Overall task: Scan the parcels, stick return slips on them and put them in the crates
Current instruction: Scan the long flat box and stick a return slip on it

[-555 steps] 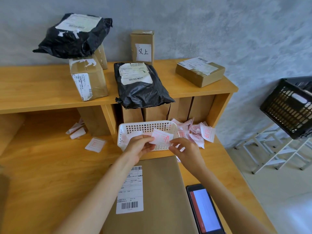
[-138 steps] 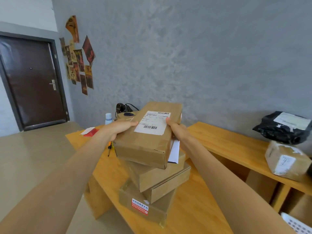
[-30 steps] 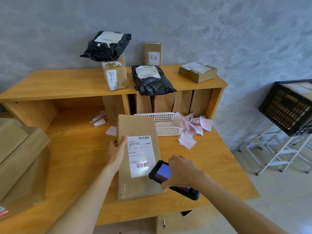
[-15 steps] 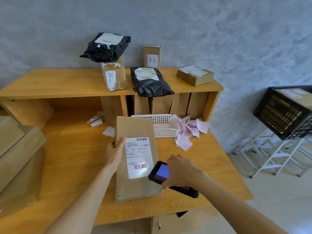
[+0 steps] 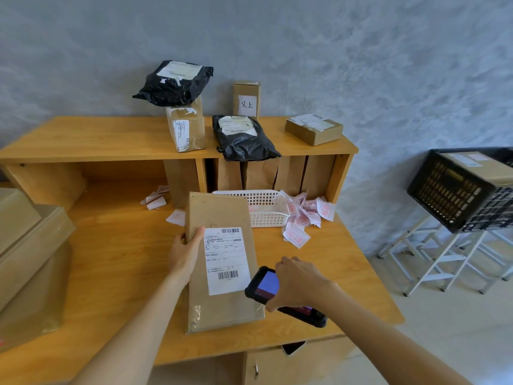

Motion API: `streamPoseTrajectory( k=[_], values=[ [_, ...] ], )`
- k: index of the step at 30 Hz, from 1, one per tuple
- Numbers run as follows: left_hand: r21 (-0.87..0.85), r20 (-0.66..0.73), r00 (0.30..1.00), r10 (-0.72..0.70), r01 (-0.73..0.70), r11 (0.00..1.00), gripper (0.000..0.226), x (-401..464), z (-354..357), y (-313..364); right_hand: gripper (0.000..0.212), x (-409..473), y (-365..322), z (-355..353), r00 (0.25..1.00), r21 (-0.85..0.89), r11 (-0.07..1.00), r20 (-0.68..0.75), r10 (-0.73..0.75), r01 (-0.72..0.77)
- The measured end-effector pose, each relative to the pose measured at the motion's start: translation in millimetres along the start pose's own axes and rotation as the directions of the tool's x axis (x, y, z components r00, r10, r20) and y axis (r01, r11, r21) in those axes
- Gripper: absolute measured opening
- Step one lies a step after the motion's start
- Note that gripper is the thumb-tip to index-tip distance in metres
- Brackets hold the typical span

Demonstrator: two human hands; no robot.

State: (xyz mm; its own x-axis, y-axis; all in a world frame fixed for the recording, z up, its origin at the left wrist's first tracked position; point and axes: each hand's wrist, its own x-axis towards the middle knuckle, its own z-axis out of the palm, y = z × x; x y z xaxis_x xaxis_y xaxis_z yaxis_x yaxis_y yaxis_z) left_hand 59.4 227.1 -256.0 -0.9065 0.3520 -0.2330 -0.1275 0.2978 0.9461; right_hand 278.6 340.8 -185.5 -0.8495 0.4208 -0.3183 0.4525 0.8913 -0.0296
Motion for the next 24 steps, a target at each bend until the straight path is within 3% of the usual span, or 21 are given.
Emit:
streamPoseTrajectory(
  k=[6,13,17,24],
  values=[
    [0.04,0.075,0.996,-0.058,0.055,0.998,0.047,-7.4,-1.5,-14.1,0.075,1.6,15.0,11.9,0.993,0.073,0.991,-0.024,0.118,-0.116],
    [0.132,0.18,0.976,-0.12,0.097,0.987,0.037,-18.6,17.8,-30.6,0.084,22.0,52.7,46.0,0.909,0.22,0.887,-0.003,0.417,-0.407],
    [0.207,0.175,0.97,-0.169,0.132,0.969,0.065,-9.5,36.7,-40.7,0.093,38.1,67.7,68.5,0.864,0.274,0.825,0.048,0.502,-0.494],
    [0.316,0.163,0.963,-0.213,0.154,0.936,0.067,2.5,71.6,-51.6,0.101,66.9,78.6,95.0,0.812,0.326,0.754,0.083,0.578,-0.57]
  ],
)
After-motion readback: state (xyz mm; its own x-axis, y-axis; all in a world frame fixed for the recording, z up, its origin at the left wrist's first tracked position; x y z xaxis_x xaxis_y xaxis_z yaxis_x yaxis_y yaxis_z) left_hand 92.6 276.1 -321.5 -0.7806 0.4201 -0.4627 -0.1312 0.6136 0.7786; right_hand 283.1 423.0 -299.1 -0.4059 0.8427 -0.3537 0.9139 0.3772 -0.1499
